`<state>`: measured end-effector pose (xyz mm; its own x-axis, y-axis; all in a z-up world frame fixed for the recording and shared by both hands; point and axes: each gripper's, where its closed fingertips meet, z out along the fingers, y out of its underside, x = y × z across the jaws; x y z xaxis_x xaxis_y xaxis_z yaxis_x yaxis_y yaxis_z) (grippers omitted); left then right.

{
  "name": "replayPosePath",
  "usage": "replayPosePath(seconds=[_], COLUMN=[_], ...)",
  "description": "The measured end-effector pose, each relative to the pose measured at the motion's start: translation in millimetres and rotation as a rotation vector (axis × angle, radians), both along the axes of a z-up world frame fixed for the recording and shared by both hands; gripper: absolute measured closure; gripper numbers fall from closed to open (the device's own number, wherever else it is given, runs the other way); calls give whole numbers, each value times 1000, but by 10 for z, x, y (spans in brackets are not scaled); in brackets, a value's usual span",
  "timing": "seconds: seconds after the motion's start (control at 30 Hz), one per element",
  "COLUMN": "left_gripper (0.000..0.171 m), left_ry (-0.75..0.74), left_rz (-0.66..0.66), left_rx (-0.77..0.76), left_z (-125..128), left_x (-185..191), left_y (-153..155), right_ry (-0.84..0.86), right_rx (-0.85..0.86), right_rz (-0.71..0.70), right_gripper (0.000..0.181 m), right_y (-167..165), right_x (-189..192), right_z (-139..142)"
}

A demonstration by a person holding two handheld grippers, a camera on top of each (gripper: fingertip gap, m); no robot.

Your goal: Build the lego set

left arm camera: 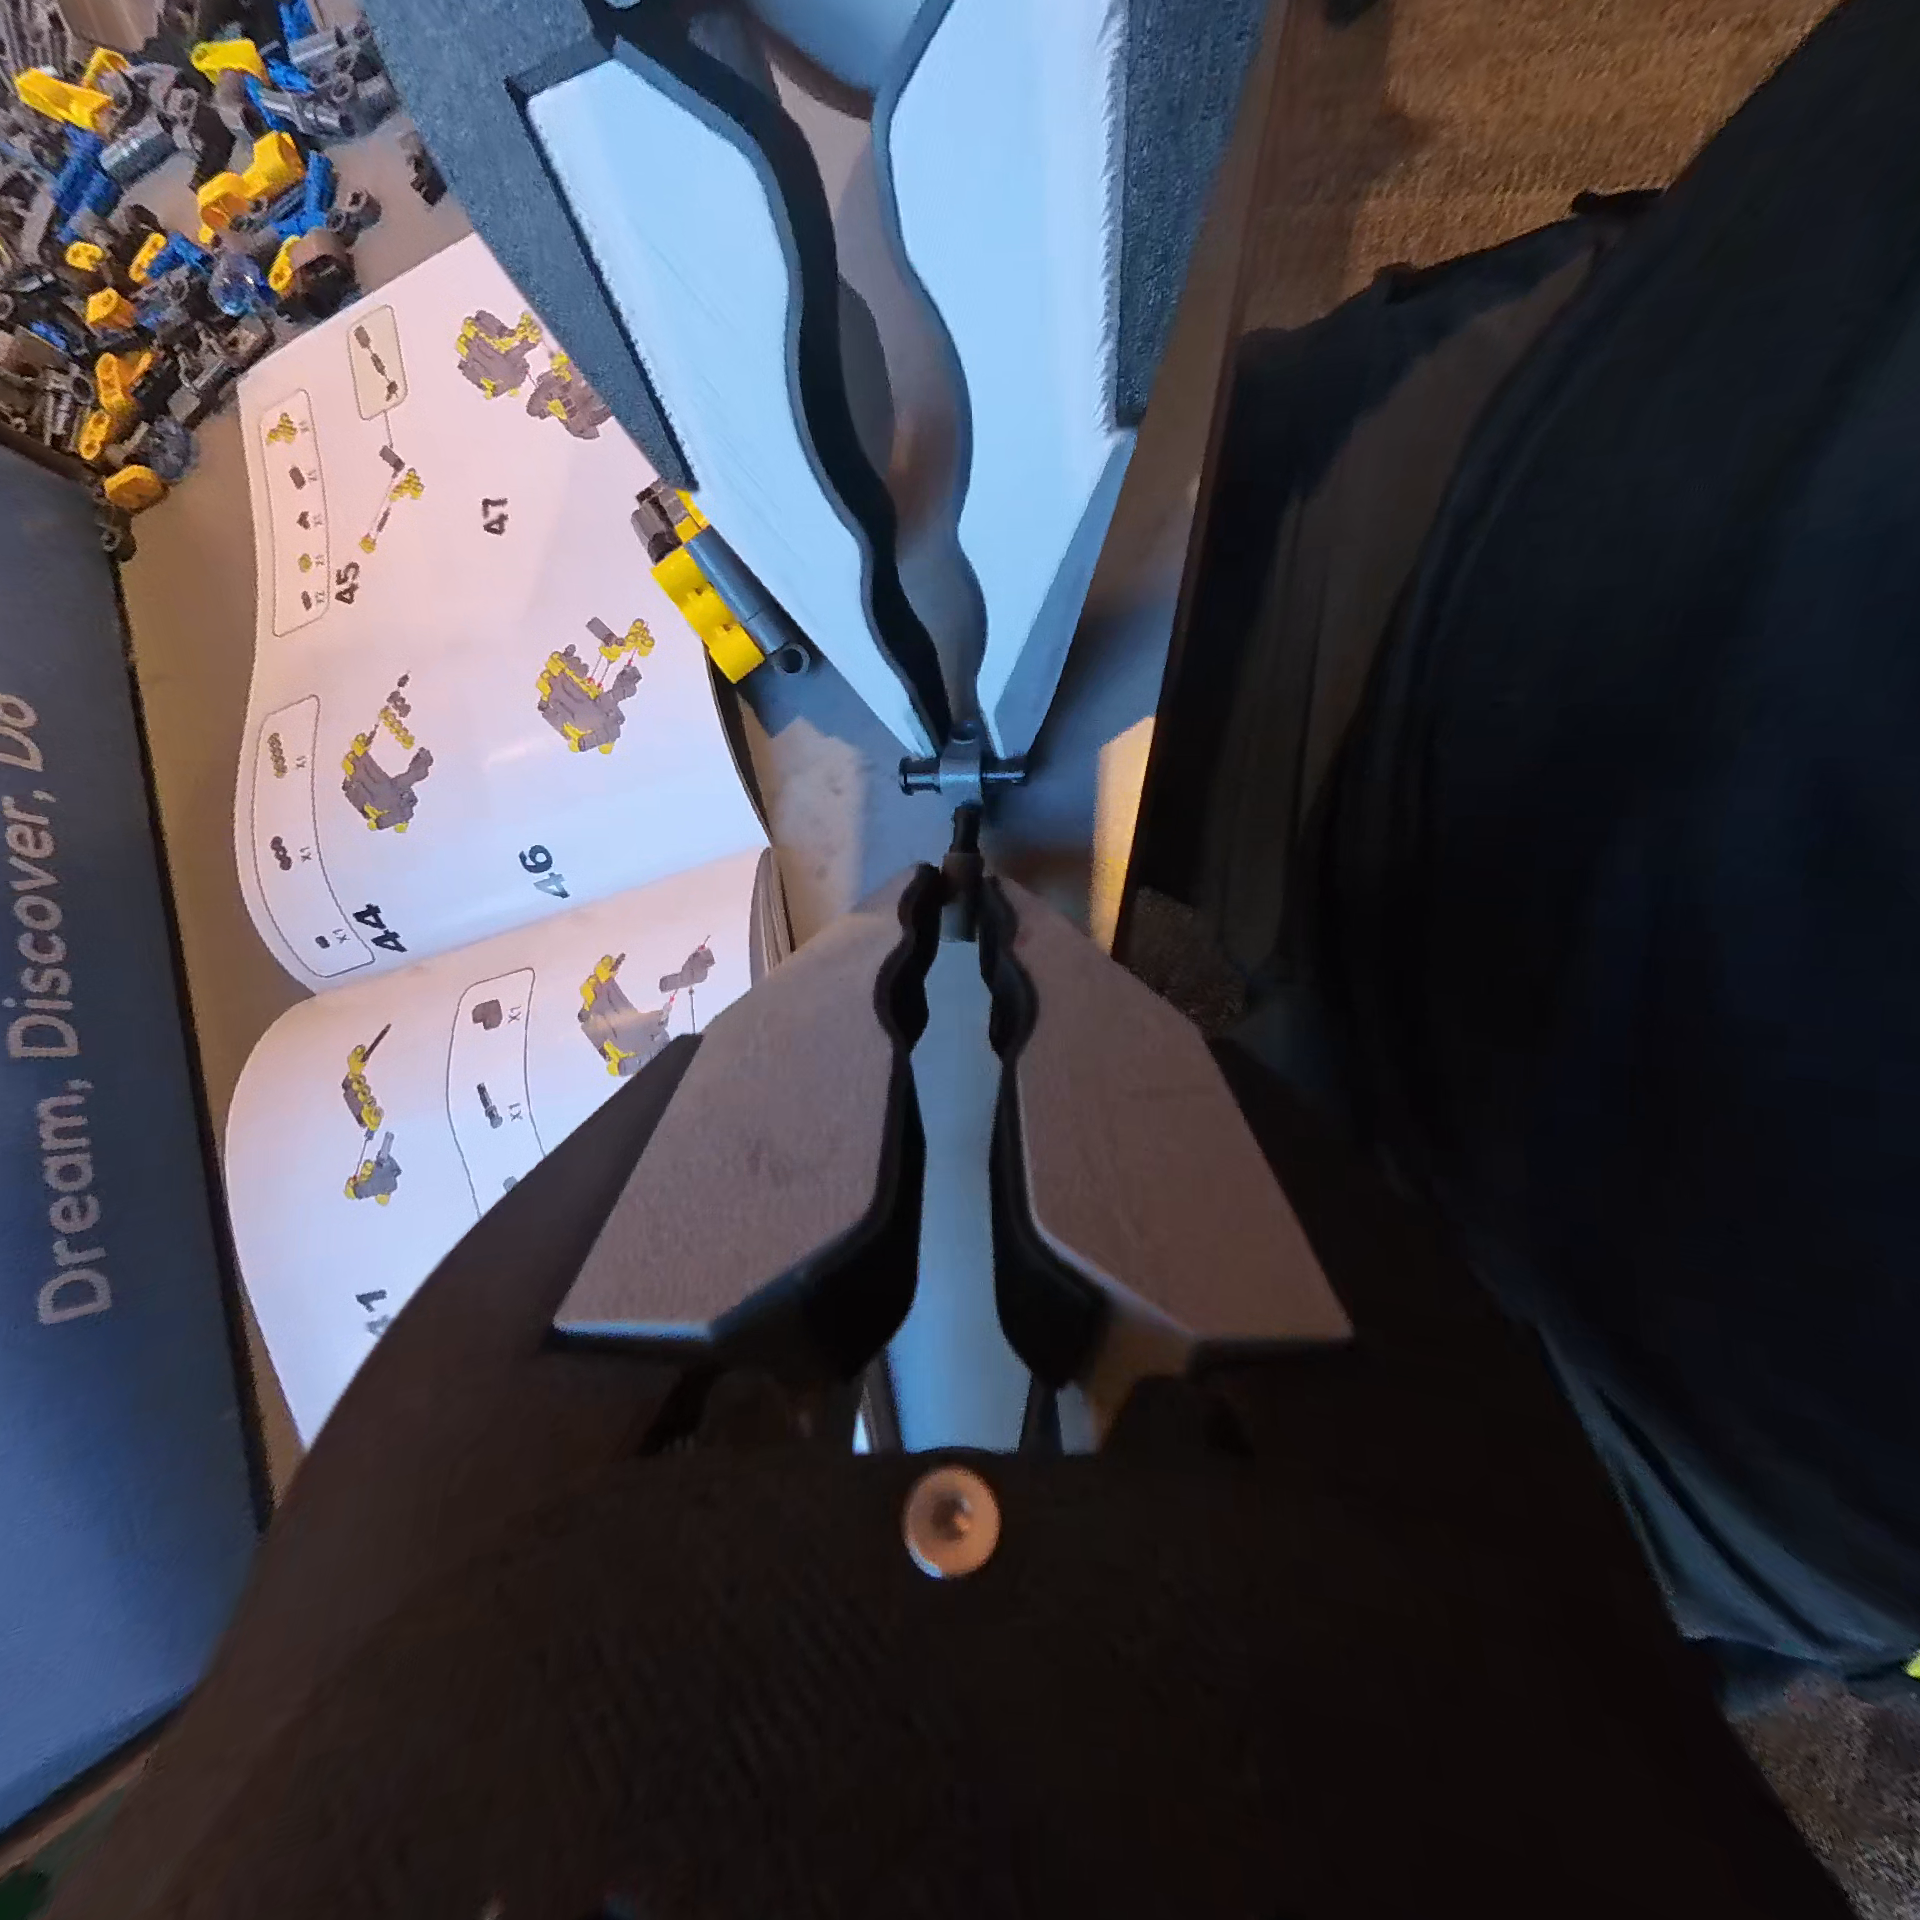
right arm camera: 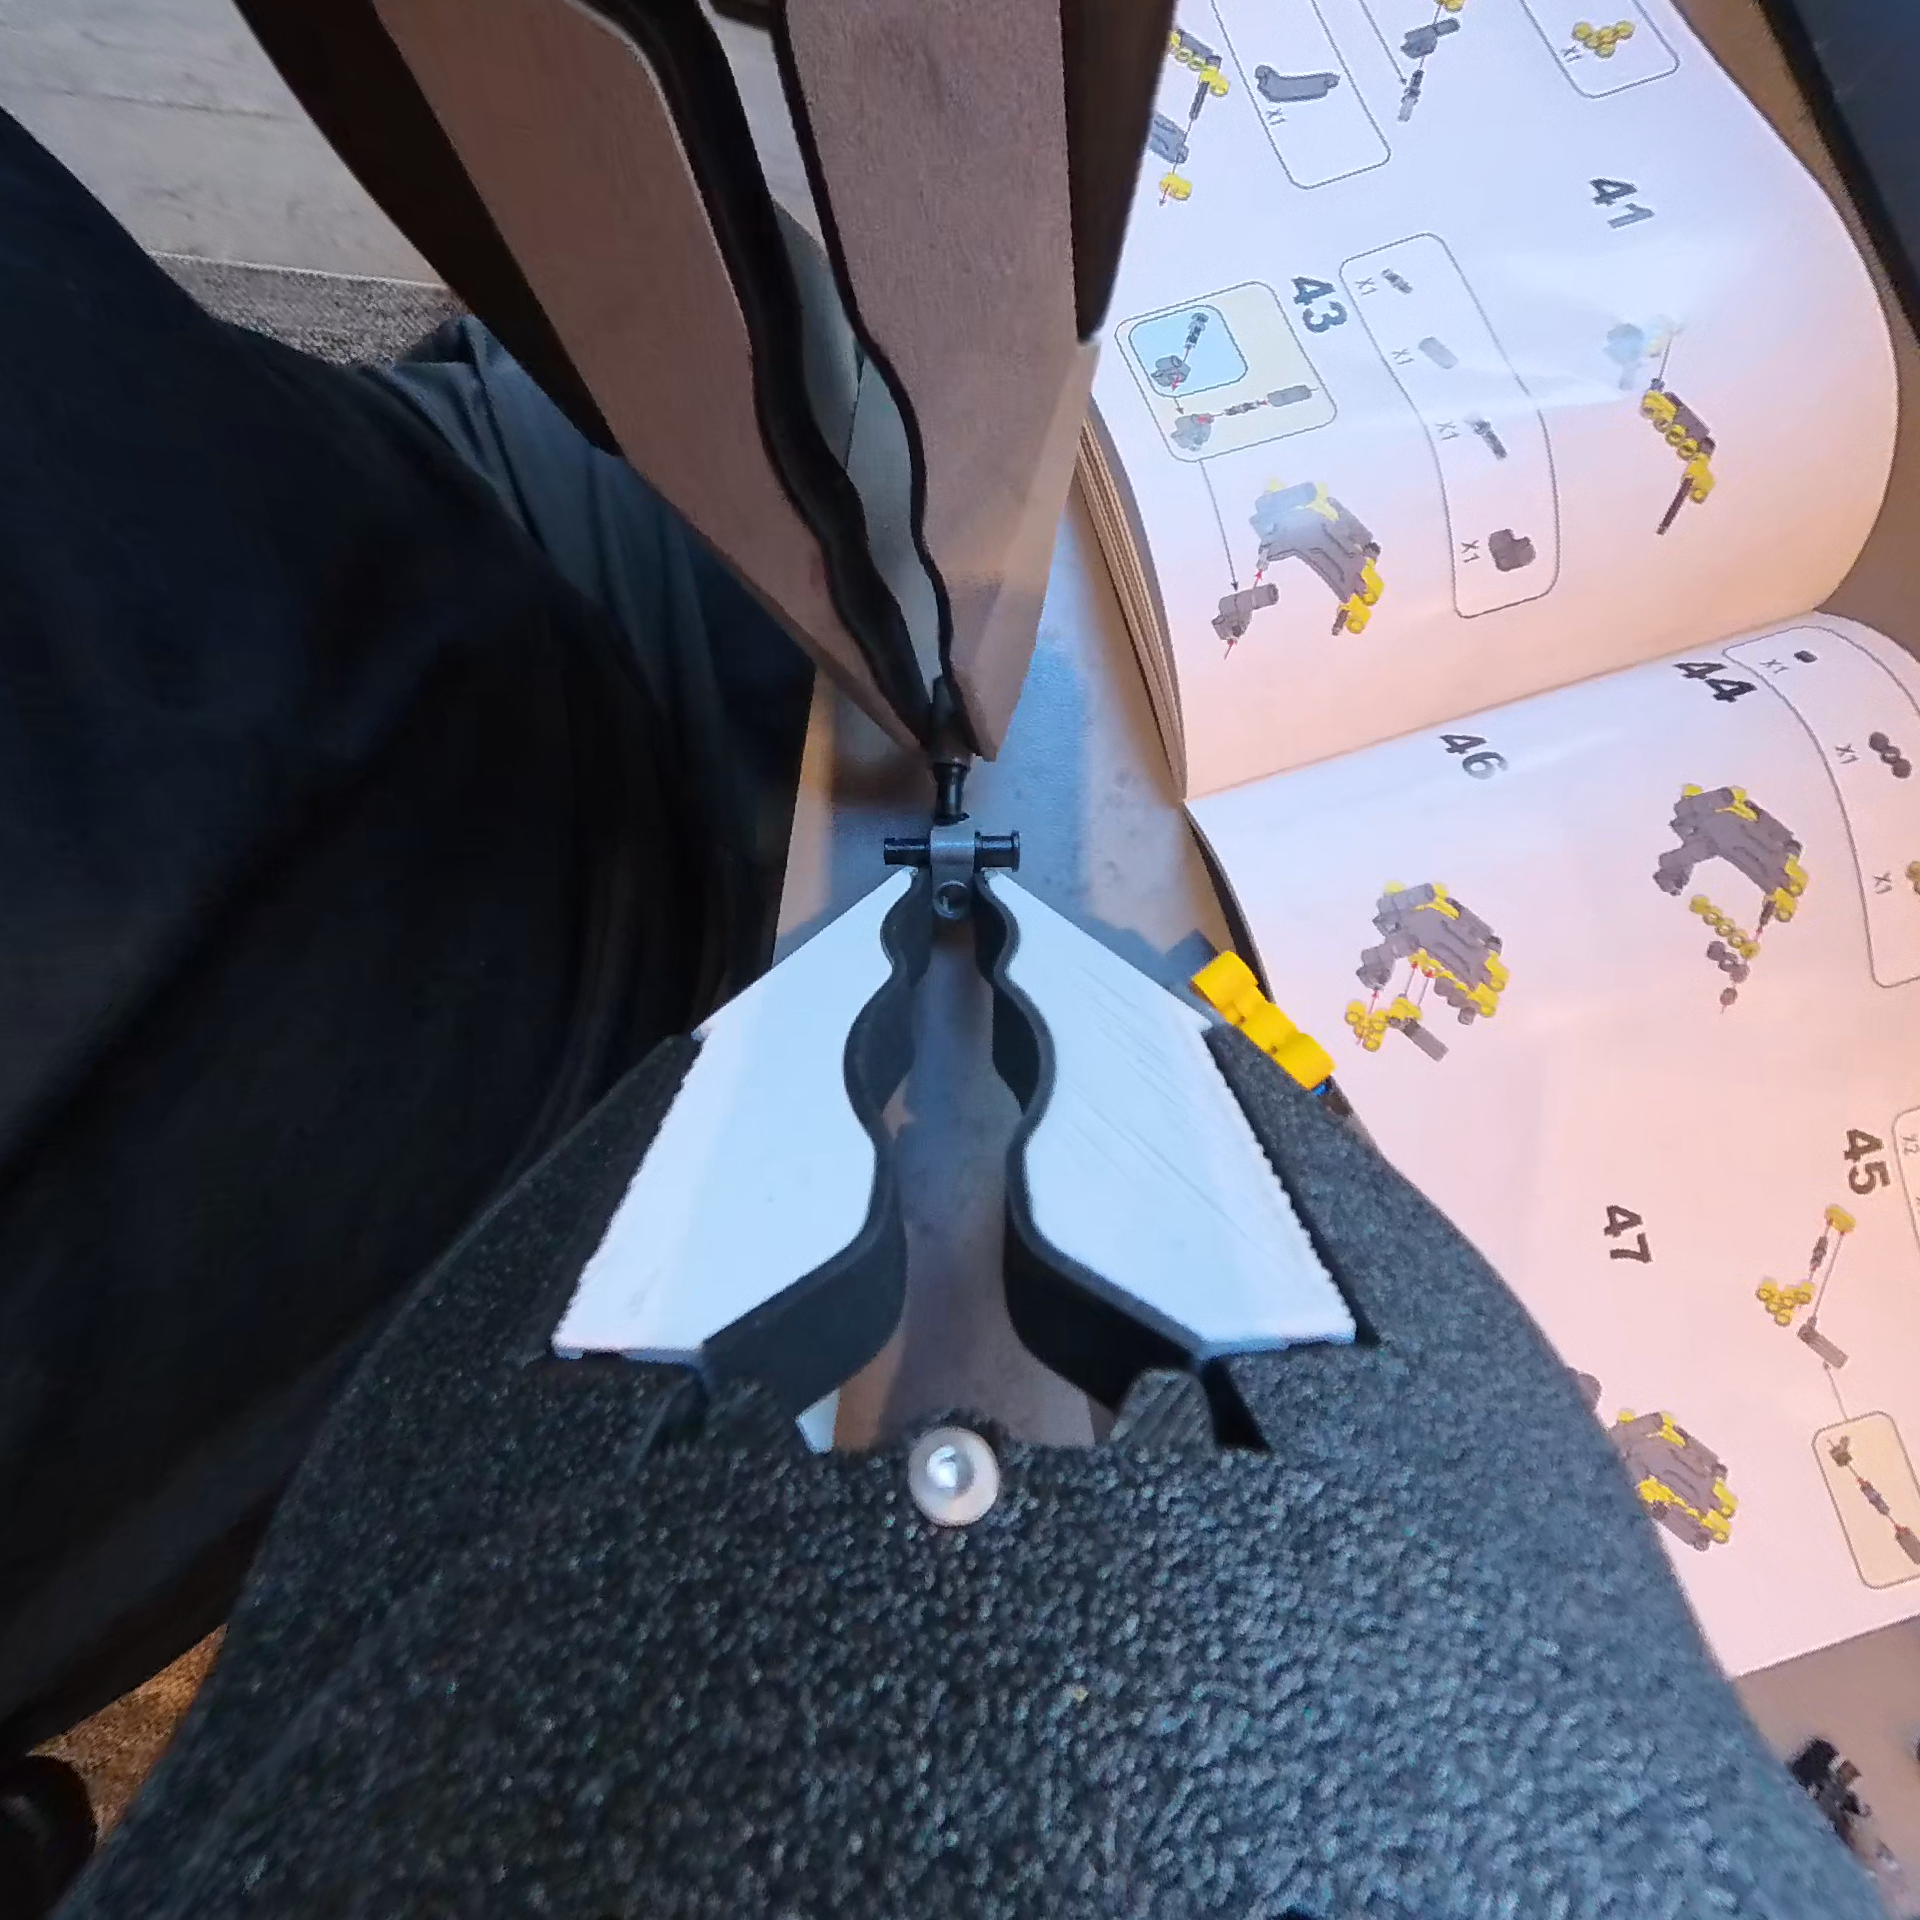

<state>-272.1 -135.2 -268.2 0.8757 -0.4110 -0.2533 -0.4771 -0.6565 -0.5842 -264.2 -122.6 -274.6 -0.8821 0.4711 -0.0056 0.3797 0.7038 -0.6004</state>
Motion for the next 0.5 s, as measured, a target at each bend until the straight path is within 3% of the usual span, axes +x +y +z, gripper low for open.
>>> replayPosePath(seconds=[0.5], left_gripper=[165], left_ry=[32], left_rz=[-8], left_rx=[-121], left_z=[-14], left_x=[6], left_y=[-35], right_ry=[19], right_rx=[53], right_rz=[5], right_gripper=[175], right_y=[-21], right_x=[-6], right_z=[5])
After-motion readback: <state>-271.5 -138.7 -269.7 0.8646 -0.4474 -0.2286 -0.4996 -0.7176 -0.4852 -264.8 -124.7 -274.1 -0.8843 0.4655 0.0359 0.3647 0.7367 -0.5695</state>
